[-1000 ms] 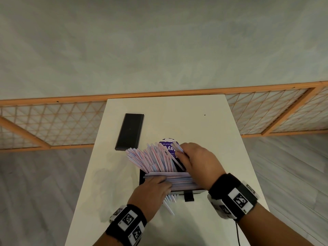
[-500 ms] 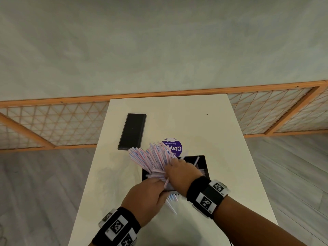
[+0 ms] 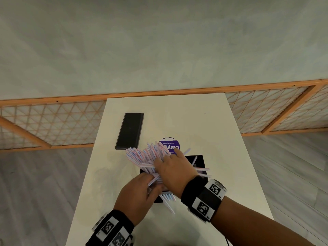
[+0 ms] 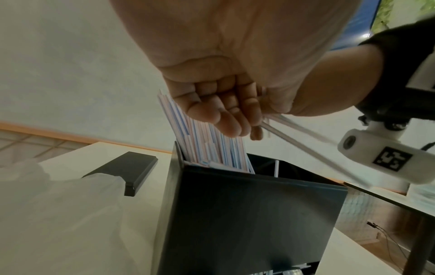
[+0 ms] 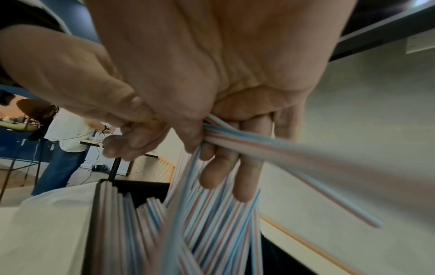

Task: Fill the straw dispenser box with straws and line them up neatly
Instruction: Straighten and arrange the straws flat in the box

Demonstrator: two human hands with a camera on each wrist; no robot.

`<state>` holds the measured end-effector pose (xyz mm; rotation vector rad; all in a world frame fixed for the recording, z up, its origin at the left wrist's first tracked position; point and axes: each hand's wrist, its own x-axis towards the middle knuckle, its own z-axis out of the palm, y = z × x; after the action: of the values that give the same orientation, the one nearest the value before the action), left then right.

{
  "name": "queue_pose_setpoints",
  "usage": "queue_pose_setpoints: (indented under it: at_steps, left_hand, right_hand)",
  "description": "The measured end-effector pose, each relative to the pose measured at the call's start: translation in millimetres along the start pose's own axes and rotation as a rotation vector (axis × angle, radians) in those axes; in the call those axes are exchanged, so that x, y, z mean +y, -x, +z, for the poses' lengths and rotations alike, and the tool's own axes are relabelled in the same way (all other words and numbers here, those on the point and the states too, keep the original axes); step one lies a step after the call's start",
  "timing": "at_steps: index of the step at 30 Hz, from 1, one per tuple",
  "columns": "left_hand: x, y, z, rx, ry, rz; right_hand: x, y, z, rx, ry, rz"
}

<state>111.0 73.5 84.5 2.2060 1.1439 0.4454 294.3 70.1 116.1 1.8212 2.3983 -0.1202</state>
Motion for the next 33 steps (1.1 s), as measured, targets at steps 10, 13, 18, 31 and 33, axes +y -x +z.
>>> queue_pose_setpoints:
  at_steps: [10,13,18,31,33]
  left_hand:
    - [-16.9,2.2,-1.8,0.032,-0.048,-0.301]
    - [-18.1,0.1,-1.3,0.057,-0.022,-0.341]
    - [-16.2,-3.6,1.0,0.074,-0.063,-0.317]
    - [-23.6,-5.9,3.1,0.076,0.006,-0.239]
    - [-25.1,-4.4,0.0,0.083,0.014,-0.25]
  right_hand:
    - [1.7,-0.6,39.1,-0.086,-0.123,-0.072]
    - [2.8,-0.5,56.3,-0.003,-0.072,-0.116]
    - [12.8,9.8,51.9,0.069,-0.08,-0.06]
    - [19.1,9.8,22.7,0.116,-0.143,-0.135]
    - [19.0,1.8,27.1,0.079,-0.16,-0.141]
